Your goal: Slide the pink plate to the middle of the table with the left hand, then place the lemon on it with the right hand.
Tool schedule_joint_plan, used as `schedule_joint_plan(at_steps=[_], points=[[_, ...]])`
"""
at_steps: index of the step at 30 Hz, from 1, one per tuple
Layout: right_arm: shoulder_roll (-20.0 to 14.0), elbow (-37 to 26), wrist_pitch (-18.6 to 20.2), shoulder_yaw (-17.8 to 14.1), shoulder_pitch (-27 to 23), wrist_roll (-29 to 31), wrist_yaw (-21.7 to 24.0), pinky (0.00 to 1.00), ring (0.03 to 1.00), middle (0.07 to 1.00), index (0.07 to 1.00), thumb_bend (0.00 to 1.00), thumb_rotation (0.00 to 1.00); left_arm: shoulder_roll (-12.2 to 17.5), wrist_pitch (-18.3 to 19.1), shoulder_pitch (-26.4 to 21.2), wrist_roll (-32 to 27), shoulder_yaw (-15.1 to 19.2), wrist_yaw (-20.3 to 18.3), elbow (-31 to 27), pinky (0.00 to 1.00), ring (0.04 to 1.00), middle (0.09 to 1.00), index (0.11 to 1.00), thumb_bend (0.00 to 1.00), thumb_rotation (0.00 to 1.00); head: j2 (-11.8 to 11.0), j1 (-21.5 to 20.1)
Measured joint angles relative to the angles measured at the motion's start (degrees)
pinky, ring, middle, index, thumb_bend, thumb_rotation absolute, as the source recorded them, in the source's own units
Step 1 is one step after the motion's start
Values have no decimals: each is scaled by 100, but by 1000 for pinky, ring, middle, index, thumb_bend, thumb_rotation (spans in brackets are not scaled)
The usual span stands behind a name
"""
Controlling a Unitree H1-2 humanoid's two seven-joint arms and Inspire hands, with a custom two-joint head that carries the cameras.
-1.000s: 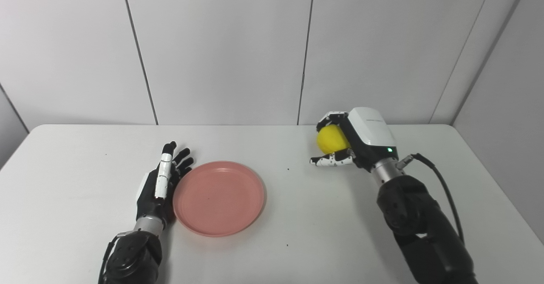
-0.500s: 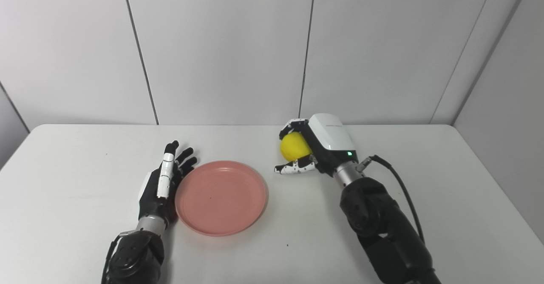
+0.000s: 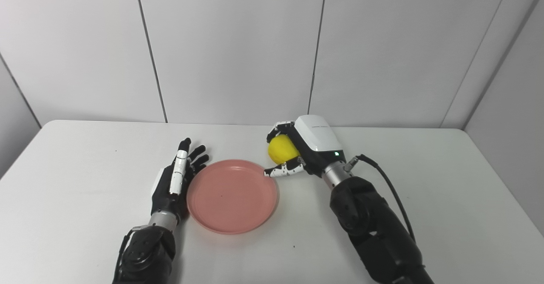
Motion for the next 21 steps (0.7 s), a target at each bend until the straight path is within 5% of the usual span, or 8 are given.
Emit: schedule_joint_plan(at_steps=[10, 21], points=[[88, 191, -175, 196, -46, -24, -20, 178, 238, 324, 480, 512, 156, -46, -121, -65, 53, 16, 9, 148, 965, 872, 880, 1000, 757, 894, -123, 255], [300, 321, -245, 428, -184, 23, 93, 213, 277, 359, 484, 510, 158, -47, -144, -91, 89, 4, 26, 214, 1000, 865, 869, 1000, 747, 907, -132, 264]])
